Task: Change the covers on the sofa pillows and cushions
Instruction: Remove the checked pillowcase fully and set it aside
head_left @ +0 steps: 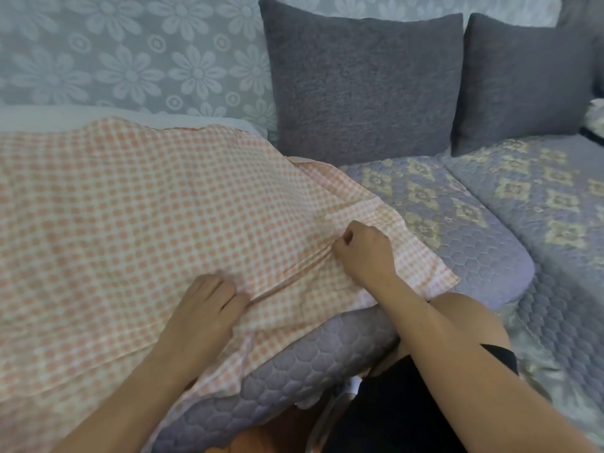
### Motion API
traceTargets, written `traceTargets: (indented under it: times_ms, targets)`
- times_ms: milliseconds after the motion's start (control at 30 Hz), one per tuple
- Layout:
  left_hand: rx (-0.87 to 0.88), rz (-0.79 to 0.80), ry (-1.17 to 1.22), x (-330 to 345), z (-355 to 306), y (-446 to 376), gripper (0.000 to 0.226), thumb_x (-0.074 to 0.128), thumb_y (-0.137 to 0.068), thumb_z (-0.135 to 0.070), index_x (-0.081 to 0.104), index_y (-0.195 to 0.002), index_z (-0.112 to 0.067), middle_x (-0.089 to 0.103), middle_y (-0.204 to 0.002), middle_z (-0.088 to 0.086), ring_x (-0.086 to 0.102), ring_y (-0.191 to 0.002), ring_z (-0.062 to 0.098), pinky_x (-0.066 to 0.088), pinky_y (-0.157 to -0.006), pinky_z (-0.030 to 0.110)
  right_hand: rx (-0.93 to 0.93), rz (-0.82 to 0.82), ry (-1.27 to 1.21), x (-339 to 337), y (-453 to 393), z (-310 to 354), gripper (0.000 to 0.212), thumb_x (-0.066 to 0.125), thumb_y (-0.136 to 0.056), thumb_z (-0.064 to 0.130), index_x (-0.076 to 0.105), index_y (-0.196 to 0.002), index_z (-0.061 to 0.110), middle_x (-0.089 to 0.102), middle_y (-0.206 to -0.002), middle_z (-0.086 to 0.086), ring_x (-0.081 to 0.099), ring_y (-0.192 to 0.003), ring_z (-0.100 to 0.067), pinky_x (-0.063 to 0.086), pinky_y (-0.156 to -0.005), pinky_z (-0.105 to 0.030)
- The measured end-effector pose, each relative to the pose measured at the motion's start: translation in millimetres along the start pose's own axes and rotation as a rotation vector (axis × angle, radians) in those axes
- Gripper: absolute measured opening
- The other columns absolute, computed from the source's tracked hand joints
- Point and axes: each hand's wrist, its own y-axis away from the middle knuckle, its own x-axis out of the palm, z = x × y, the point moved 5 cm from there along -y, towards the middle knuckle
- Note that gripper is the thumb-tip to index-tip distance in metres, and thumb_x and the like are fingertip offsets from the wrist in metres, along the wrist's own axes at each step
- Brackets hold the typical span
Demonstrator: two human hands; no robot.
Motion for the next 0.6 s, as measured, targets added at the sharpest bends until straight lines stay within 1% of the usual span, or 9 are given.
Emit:
traceTargets:
  times_ms: [100, 200, 300, 400, 433, 467, 500, 533, 600]
  targets:
    - [-0.112, 0.003, -0.003, -4.5, 3.8, 5.0, 0.026, 0.064, -0.077, -0.003, 0.068, -0.102, -0.004, 0.062, -0.097, 0.011, 0.060, -0.093, 0.038, 0.045, -0.086, 0.047, 0.010, 0.107, -0.258, -2.8, 1.1, 4.2, 0.019, 0.061, -0.093, 0.020, 0.056, -0.075, 0.016, 0.060, -0.070, 0.001, 0.056, -0.065, -0.013, 0.048, -0.062, -0.032]
    - [-0.160, -0.043, 0.017, -19.0, -14.7, -17.7, 0.023, 0.060, -0.092, -0.019, 0.069, -0.108, -0.005, 0.062, -0.100, 0.010, 0.060, -0.093, 0.033, 0.045, -0.084, 0.044, -0.014, 0.152, -0.433, -7.6, 16.4, 3.8, 0.018, 0.063, -0.094, 0.019, 0.058, -0.077, 0.014, 0.062, -0.073, 0.001, 0.052, -0.063, -0.005, 0.045, -0.062, -0.019]
    - [-0.198, -0.043, 0.073, -16.1, -45.0, -74.1, 0.027, 0.063, -0.095, -0.028, 0.066, -0.116, -0.010, 0.062, -0.105, 0.006, 0.057, -0.096, 0.027, 0.043, -0.084, 0.039, -0.035, 0.157, -0.579, -7.0, 27.8, -1.0, 0.018, 0.063, -0.095, 0.019, 0.059, -0.078, 0.013, 0.061, -0.074, 0.000, 0.051, -0.065, -0.004, 0.043, -0.062, -0.019]
    - [-0.295, -0.021, 0.096, 3.8, -62.7, -124.3, 0.030, 0.069, -0.091, -0.032, 0.064, -0.115, -0.015, 0.063, -0.104, 0.001, 0.057, -0.096, 0.023, 0.043, -0.081, 0.038, -0.046, 0.202, -0.730, -2.1, 28.2, -6.2, 0.020, 0.062, -0.095, 0.015, 0.058, -0.075, 0.017, 0.055, -0.065, 0.006, 0.051, -0.064, -0.002, 0.042, -0.065, -0.020]
    - [-0.316, -0.004, 0.099, 10.3, -65.1, -133.6, 0.026, 0.069, -0.090, -0.031, 0.064, -0.111, -0.017, 0.064, -0.099, -0.001, 0.059, -0.092, 0.022, 0.044, -0.079, 0.038, -0.058, 0.203, -0.752, -1.7, 27.1, -8.4, 0.021, 0.062, -0.094, 0.012, 0.058, -0.074, 0.016, 0.054, -0.064, 0.009, 0.055, -0.068, -0.002, 0.044, -0.072, -0.018]
    - [-0.323, 0.008, 0.104, 15.9, -66.5, -139.3, 0.019, 0.068, -0.089, -0.027, 0.065, -0.106, -0.019, 0.064, -0.093, -0.004, 0.060, -0.088, 0.022, 0.043, -0.078, 0.038, -0.079, 0.183, -0.758, -3.6, 25.9, -10.8, 0.021, 0.062, -0.093, 0.009, 0.058, -0.074, 0.014, 0.053, -0.064, 0.012, 0.060, -0.075, -0.003, 0.045, -0.083, -0.016]
    - [-0.316, 0.010, 0.109, 19.1, -66.5, -141.9, 0.011, 0.066, -0.091, -0.023, 0.066, -0.101, -0.019, 0.064, -0.088, -0.005, 0.061, -0.084, 0.021, 0.043, -0.078, 0.038, -0.104, 0.152, -0.753, -5.8, 24.4, -13.5, 0.021, 0.062, -0.093, 0.008, 0.057, -0.072, 0.010, 0.053, -0.066, 0.014, 0.063, -0.089, -0.007, 0.040, -0.095, -0.012]
    - [-0.298, 0.000, 0.110, 21.0, -65.7, -142.6, 0.005, 0.064, -0.093, -0.021, 0.067, -0.097, -0.019, 0.062, -0.084, -0.005, 0.061, -0.079, 0.021, 0.043, -0.076, 0.038, -0.122, 0.125, -0.745, -7.8, 22.8, -16.5, 0.021, 0.062, -0.092, 0.006, 0.057, -0.072, 0.007, 0.056, -0.071, 0.014, 0.061, -0.104, -0.011, 0.033, -0.098, -0.005]
    - [-0.237, -0.030, 0.101, 19.4, -65.8, -142.9, 0.013, 0.058, -0.099, -0.023, 0.067, -0.093, -0.017, 0.058, -0.077, -0.004, 0.056, -0.069, 0.019, 0.043, -0.070, 0.037, -0.128, 0.099, -0.734, -7.5, 20.4, -22.2, 0.021, 0.061, -0.093, 0.007, 0.055, -0.073, 0.004, 0.062, -0.091, 0.006, 0.048, -0.126, -0.005, 0.029, -0.090, 0.002]
